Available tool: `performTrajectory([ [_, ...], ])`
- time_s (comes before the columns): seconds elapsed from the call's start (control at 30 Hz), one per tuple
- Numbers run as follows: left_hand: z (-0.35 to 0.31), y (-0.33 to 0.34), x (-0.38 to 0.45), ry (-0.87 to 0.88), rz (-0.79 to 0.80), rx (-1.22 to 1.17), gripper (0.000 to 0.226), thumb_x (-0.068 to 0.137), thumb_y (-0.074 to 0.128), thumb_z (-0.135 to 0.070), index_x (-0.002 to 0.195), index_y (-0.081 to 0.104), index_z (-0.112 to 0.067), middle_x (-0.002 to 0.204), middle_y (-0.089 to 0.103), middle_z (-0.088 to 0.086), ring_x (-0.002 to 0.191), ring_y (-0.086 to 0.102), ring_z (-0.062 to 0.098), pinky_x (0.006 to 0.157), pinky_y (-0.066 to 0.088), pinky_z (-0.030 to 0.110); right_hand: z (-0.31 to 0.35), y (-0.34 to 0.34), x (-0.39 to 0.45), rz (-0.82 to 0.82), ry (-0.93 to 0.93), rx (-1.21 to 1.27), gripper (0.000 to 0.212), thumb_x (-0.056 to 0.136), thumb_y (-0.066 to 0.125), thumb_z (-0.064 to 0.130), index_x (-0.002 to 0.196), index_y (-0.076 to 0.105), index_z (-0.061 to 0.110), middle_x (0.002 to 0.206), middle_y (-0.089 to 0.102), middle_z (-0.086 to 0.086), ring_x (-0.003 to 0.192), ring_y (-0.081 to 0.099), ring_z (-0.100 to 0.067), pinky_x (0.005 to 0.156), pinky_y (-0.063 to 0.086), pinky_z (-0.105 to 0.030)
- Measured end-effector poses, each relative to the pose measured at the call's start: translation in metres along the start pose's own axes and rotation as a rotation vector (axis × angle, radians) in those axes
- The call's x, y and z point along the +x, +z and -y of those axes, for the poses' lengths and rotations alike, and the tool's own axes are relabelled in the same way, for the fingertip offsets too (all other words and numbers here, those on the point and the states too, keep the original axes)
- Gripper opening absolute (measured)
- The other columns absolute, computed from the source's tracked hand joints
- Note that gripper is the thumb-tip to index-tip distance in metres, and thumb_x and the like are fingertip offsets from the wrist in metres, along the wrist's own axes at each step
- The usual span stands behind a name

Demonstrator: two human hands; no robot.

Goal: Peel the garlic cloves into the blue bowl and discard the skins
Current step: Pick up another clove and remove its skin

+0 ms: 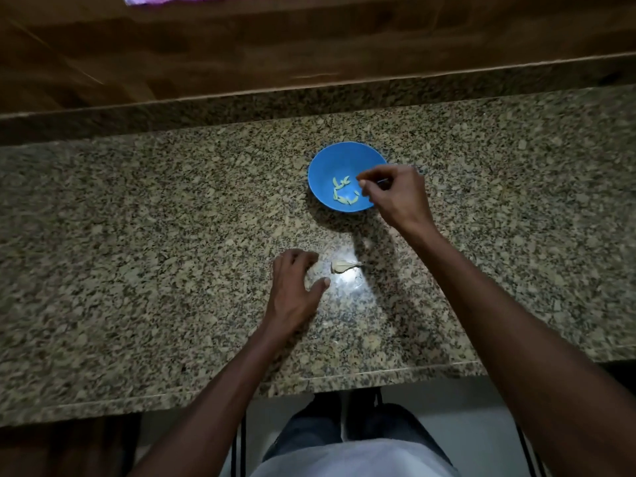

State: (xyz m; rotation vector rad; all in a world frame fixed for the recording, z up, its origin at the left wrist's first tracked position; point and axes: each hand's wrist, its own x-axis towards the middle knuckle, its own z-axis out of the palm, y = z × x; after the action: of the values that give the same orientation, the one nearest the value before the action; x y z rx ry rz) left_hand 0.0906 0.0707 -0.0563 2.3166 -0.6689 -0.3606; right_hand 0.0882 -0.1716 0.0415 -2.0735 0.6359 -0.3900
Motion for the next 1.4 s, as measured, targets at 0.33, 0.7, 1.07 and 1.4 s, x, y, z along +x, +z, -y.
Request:
performTrajectory([
  [0.33,-0.020,0.023,0.022,0.163,0.053,-0.066,0.023,0.088,0.079,-0.022,0.110,0.071,-0.017,0.111,0.052,-0.006,0.106,0.050,0.013,0.084,0.052,0.032,-0.017,-0.010,-0.026,-0.003,0.135,0.197,0.015,0.097,0.072,0.014,0.110,0.078,0.012,0.091,0.078,0.000,0.078,0.075,-0.004,0.067,0.060,-0.020],
  [0.7,-0.070,0.018,0.007,-0.339,-0.155,-0.737,0.018,0.086,0.083,-0.010,0.097,0.076,0.003,0.093,0.078,0.007,0.088,0.077,0.020,0.077,0.062,0.030,-0.069,0.012,-0.085,0.434,0.265,0.513,0.020,0.098,0.073,0.015,0.117,0.076,0.018,0.111,0.079,0.002,0.102,0.076,-0.015,0.084,0.062,-0.033],
  [1.07,-0.088,0.012,-0.002,-0.438,-0.176,-0.762,0.018,0.088,0.081,-0.017,0.103,0.079,-0.005,0.096,0.080,0.003,0.087,0.075,0.010,0.072,0.056,0.020,-0.074,0.004,-0.079,0.523,0.265,0.642,0.023,0.094,0.078,0.016,0.113,0.077,0.004,0.107,0.079,-0.011,0.101,0.076,-0.027,0.085,0.061,-0.035],
  [1.4,-0.079,0.021,-0.002,-0.447,-0.101,-0.582,0.015,0.095,0.074,-0.024,0.099,0.073,-0.010,0.092,0.076,0.006,0.087,0.072,0.016,0.083,0.060,0.036,-0.076,0.012,-0.083,0.528,0.376,0.685,0.020,0.090,0.079,0.010,0.108,0.078,0.001,0.101,0.080,-0.014,0.092,0.076,-0.020,0.082,0.062,-0.033],
])
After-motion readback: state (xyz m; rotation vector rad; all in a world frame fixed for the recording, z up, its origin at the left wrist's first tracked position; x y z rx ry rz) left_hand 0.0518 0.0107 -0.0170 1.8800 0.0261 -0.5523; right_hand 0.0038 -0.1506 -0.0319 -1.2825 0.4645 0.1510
